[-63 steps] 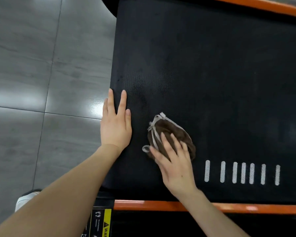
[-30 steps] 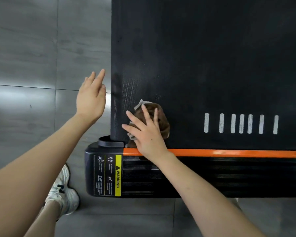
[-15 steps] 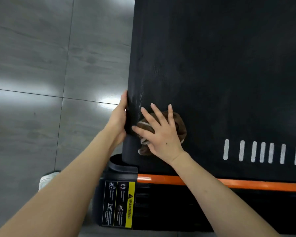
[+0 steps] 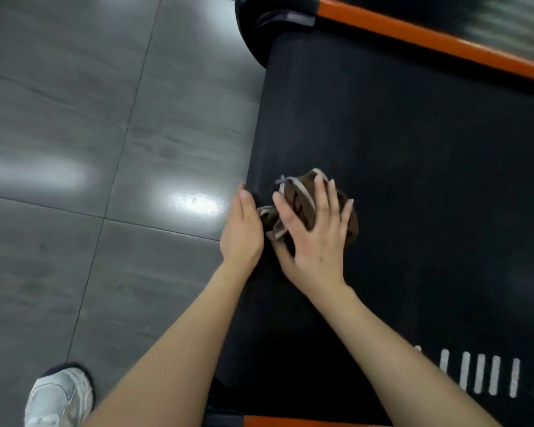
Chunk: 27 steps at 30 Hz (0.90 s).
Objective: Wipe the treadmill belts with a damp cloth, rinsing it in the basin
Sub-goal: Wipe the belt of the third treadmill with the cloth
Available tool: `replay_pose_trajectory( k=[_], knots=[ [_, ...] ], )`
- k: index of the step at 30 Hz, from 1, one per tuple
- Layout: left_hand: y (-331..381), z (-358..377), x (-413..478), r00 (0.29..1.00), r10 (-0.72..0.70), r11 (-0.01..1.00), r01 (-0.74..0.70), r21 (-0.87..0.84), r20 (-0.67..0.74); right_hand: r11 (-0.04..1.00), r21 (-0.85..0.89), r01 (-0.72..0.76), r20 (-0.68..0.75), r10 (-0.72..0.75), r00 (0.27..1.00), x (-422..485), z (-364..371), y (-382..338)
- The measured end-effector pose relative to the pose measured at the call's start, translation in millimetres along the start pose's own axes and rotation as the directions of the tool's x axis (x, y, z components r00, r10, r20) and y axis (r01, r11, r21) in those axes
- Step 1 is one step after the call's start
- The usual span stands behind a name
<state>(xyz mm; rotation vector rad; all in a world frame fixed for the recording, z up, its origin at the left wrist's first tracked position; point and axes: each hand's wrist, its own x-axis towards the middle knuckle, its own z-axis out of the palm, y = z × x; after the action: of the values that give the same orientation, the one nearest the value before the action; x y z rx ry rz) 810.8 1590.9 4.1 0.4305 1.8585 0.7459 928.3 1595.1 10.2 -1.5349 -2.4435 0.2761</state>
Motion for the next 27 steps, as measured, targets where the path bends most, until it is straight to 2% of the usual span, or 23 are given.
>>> replay_pose_trajectory(
  k=[3,4,8,12,15,17,18,23,25,26,27],
  knots=[
    [3,4,-5,0.996,0.005,0.992,0.006,0.127,-0.090,0.988,0.008,0.156,0.044,-0.157,0.987,52,2,18],
    [3,5,-4,0.994,0.005,0.991,0.010,0.133,-0.112,0.986,0.000,0.164,0.028,-0.164,0.986,85,5,23],
    [7,6,-3,0.991,0.003,0.987,0.019,0.161,-0.135,0.999,-0.040,-0.018,-0.027,0.017,1.000,201,13,31],
    [8,6,-1,0.985,0.006,0.982,0.026,0.185,-0.170,1.000,-0.011,0.024,-0.008,-0.024,1.000,194,12,26],
    [10,7,-3,0.984,0.014,0.975,0.026,0.219,-0.180,0.990,0.037,0.139,0.041,-0.141,0.989,153,7,29],
    [11,8,-4,0.981,0.039,0.970,0.009,0.244,-0.191,0.972,0.048,0.229,0.099,-0.233,0.967,159,1,38],
    [11,9,-2,0.980,0.048,0.967,0.004,0.257,-0.195,0.972,0.045,0.230,0.113,-0.233,0.966,173,-1,42],
    [6,8,1,0.979,0.052,0.964,0.003,0.267,-0.199,0.999,-0.001,-0.036,0.077,0.036,0.996,216,6,24],
    [7,7,0,0.991,-0.012,0.980,0.038,0.197,-0.134,1.000,0.002,-0.028,0.088,0.028,0.996,201,6,19],
    [7,4,1,0.994,-0.074,0.995,0.078,0.054,-0.083,1.000,0.004,-0.008,0.100,0.008,0.995,187,4,16],
    [10,-3,1,0.986,-0.165,0.972,0.161,-0.169,-0.010,1.000,0.006,0.011,0.112,-0.012,0.994,170,2,12]
  ],
)
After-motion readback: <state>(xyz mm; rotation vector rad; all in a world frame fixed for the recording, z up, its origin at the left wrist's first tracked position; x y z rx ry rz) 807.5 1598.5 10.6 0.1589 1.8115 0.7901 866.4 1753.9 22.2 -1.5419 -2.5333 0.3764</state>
